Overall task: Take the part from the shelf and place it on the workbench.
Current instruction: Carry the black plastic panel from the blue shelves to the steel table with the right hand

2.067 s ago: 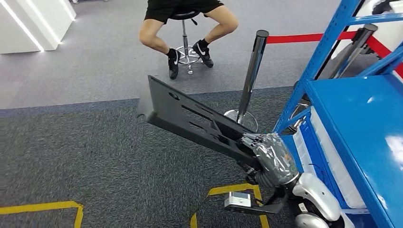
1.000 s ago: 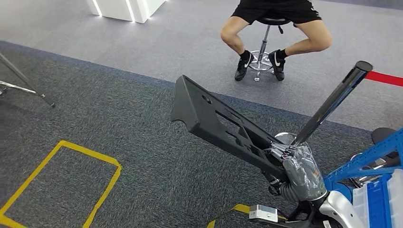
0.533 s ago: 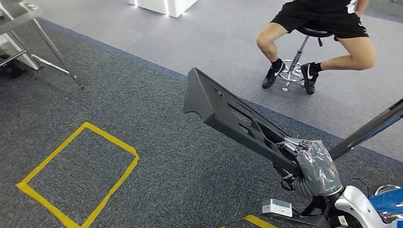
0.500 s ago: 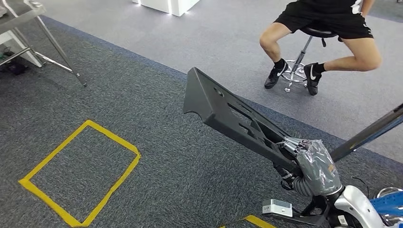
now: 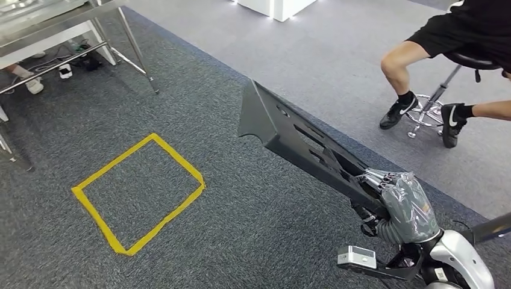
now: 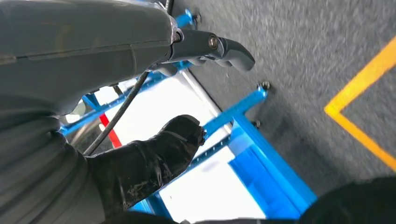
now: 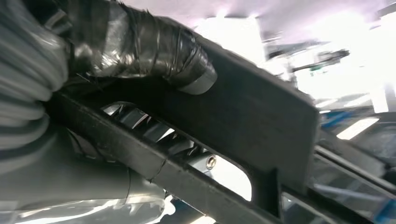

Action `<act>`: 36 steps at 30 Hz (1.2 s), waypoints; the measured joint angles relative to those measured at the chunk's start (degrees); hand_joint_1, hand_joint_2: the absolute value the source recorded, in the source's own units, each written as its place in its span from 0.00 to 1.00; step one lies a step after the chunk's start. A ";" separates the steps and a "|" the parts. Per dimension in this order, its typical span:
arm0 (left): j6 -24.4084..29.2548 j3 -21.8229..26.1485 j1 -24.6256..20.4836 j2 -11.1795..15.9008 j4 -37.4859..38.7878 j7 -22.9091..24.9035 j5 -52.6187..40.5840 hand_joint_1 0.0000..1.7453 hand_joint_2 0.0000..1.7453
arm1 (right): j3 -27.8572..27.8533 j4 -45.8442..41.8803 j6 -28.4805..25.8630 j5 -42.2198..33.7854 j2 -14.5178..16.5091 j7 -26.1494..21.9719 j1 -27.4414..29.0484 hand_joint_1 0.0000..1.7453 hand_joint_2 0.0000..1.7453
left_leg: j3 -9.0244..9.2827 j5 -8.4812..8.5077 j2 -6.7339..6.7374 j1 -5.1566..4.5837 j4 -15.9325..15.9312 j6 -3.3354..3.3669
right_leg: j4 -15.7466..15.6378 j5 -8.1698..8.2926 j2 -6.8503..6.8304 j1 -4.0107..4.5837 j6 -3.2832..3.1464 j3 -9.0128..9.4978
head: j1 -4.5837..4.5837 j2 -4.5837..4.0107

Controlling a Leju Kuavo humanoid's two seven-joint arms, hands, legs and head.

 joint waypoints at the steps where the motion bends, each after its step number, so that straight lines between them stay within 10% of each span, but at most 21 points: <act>1: -0.10 -0.02 0.01 -0.04 -0.03 0.02 -0.03 0.00 1.00 | -0.04 0.00 0.03 -0.14 -0.01 -0.01 -0.12 1.00 1.00 | 1.53 1.77 0.33 -0.02 -2.90 0.15 | 0.00 -0.16 -0.78 0.09 0.01 0.18 | 0.00 0.00; 5: -0.38 -0.11 0.09 0.08 -0.04 -0.09 -0.17 0.00 1.00 | -0.55 0.01 0.36 -0.54 -0.07 -0.03 -0.61 1.00 1.00 | 7.86 5.61 3.79 -1.31 -14.82 1.51 | -0.06 -0.92 -3.27 0.33 0.69 0.99 | 0.00 0.00; 7: -0.48 -0.31 0.31 0.26 -0.04 -0.28 -0.19 0.00 1.00 | -0.73 0.02 0.60 -0.62 -0.09 -0.05 -0.81 1.00 1.00 | 7.99 5.68 2.66 -1.66 -15.33 2.22 | -0.23 -1.16 -4.30 0.23 1.32 1.26 | -0.01 0.00; 10: -0.57 -0.69 0.44 0.38 -0.05 -0.44 -0.20 0.00 1.00 | -0.94 0.10 0.66 -0.69 -0.21 -0.09 -1.09 1.00 1.00 | 9.06 6.26 0.71 -1.27 -16.80 3.26 | 2.81 -3.28 -0.84 -0.11 1.93 0.40 | 0.02 0.00; 14: -0.61 -0.91 0.12 0.34 -0.11 -0.57 -0.21 0.00 1.00 | -1.03 0.33 0.78 -0.89 -0.57 -0.12 -1.05 1.00 1.00 | 9.28 6.20 -2.04 -1.10 -16.85 3.71 | 14.77 -7.56 3.09 -0.35 2.10 -6.40 | 0.01 0.00; 18: -0.71 -0.97 0.10 0.31 -0.31 -0.89 -0.21 0.00 1.00 | -1.11 0.55 0.98 -1.33 -0.66 -0.19 -1.21 1.00 1.00 | 9.18 5.38 -5.44 -0.71 -15.50 2.98 | 5.51 -0.66 5.46 -0.92 2.60 -3.41 | 0.02 0.00; 21: -0.76 -1.00 0.20 0.35 -0.35 -0.97 -0.21 0.00 1.00 | -1.33 0.62 1.01 -1.50 -0.92 -0.49 -1.32 1.00 1.00 | 8.26 5.16 -7.71 -0.54 -14.66 1.99 | 1.42 -0.07 7.73 -0.98 2.25 -1.72 | -0.02 0.00; 23: -0.78 -1.02 0.51 0.33 -0.36 -1.04 -0.21 0.00 1.00 | -1.47 0.63 1.08 -1.69 -1.02 -0.67 -1.55 1.00 1.00 | 7.87 5.30 -8.37 -0.33 -14.66 1.40 | 1.03 0.07 6.20 -0.92 1.47 -1.32 | -0.02 0.00; 27: -0.87 -1.03 0.42 0.26 -0.39 -1.19 -0.20 0.00 1.00 | -2.04 0.64 1.46 -2.15 -1.12 -0.75 -1.97 1.00 1.00 | 3.67 1.28 -1.32 -0.51 -6.21 0.63 | 0.16 0.09 2.91 -0.58 0.21 -0.23 | -0.05 0.00; 30: -0.96 -1.03 0.30 0.19 -0.40 -1.28 -0.17 0.00 1.00 | -2.26 0.68 1.84 -2.43 -1.18 -0.74 -2.00 1.00 1.00 | -0.63 -0.38 -0.04 -0.31 1.01 0.66 | 0.14 -0.39 0.32 -0.07 -0.10 0.05 | -0.05 0.00; 33: -1.09 -1.05 0.45 0.16 -0.41 -1.37 -0.16 0.00 1.00 | -2.39 0.76 2.03 -2.66 -1.19 -0.73 -2.13 1.00 1.00 | 3.68 4.80 2.03 -0.71 -7.83 1.38 | 0.07 -1.24 -1.90 0.21 -0.03 1.08 | -0.04 0.00; 36: -1.15 -1.05 0.49 0.32 -0.40 -1.57 -0.10 0.00 1.00 | -2.62 1.00 2.22 -2.87 -1.27 -0.69 -2.37 1.00 1.00 | 6.95 5.82 5.61 -2.21 -14.42 2.36 | -0.08 -2.05 -3.80 0.52 0.63 1.80 | -0.04 0.00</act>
